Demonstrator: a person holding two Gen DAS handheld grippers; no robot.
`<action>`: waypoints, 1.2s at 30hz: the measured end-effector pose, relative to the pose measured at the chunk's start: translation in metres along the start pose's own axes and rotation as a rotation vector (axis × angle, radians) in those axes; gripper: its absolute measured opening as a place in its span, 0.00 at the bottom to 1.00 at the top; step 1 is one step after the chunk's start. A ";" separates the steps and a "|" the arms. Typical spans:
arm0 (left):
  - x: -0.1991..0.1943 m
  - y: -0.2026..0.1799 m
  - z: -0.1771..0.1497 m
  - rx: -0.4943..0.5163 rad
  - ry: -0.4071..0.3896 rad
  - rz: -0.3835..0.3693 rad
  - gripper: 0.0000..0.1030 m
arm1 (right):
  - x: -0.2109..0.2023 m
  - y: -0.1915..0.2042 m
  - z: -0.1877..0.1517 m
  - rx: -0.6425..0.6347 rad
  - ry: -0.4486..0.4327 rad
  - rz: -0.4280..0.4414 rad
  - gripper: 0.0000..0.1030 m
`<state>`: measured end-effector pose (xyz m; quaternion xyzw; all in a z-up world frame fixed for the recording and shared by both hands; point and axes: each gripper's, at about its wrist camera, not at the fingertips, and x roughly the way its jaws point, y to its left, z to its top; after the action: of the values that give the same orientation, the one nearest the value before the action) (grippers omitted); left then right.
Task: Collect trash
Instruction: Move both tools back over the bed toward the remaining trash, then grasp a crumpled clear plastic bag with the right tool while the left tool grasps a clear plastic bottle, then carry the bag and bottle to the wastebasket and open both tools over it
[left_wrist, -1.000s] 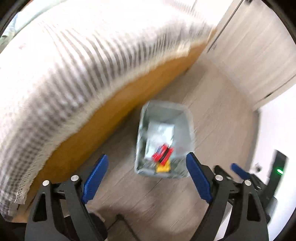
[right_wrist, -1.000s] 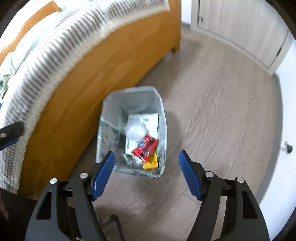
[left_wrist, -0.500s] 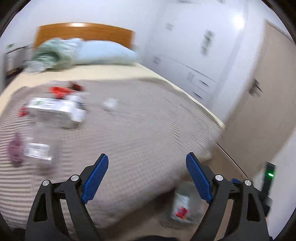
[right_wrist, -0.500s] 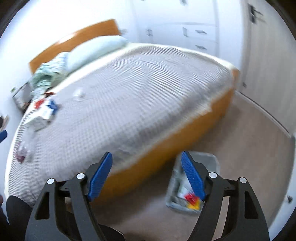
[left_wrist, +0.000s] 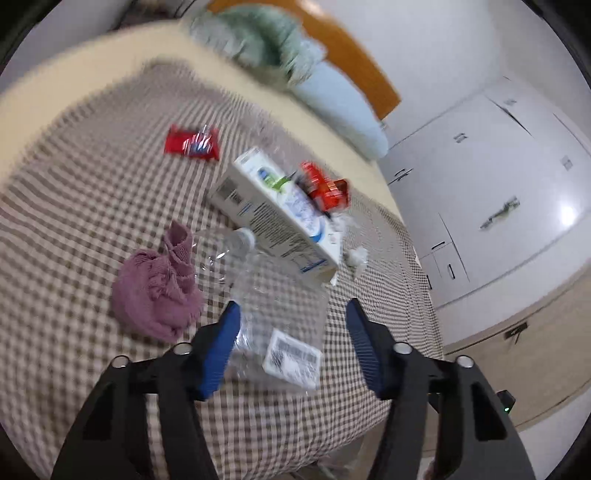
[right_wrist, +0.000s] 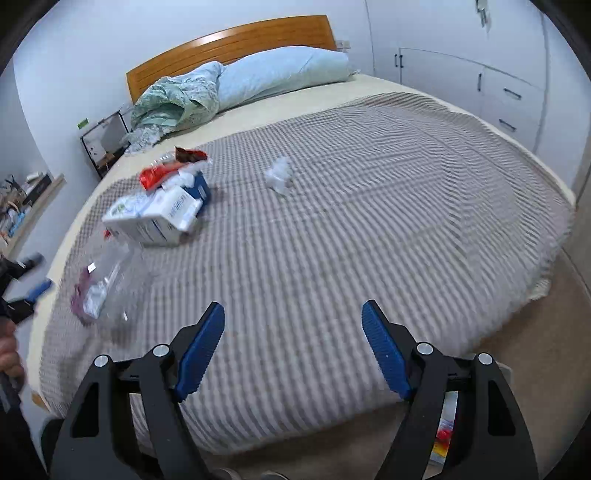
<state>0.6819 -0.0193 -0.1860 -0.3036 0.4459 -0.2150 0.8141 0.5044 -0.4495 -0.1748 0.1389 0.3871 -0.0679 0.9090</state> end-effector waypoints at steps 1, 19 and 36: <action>0.009 -0.001 0.006 -0.005 0.010 0.022 0.46 | 0.005 0.005 0.007 -0.004 -0.001 0.006 0.71; 0.091 0.033 0.057 -0.179 0.014 0.070 0.00 | 0.236 0.052 0.150 -0.212 0.198 -0.030 0.64; 0.005 -0.025 0.056 -0.125 -0.125 0.092 0.00 | 0.215 0.061 0.128 -0.231 0.305 0.064 0.07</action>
<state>0.7308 -0.0234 -0.1481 -0.3458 0.4201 -0.1298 0.8289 0.7546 -0.4338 -0.2333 0.0547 0.5212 0.0276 0.8512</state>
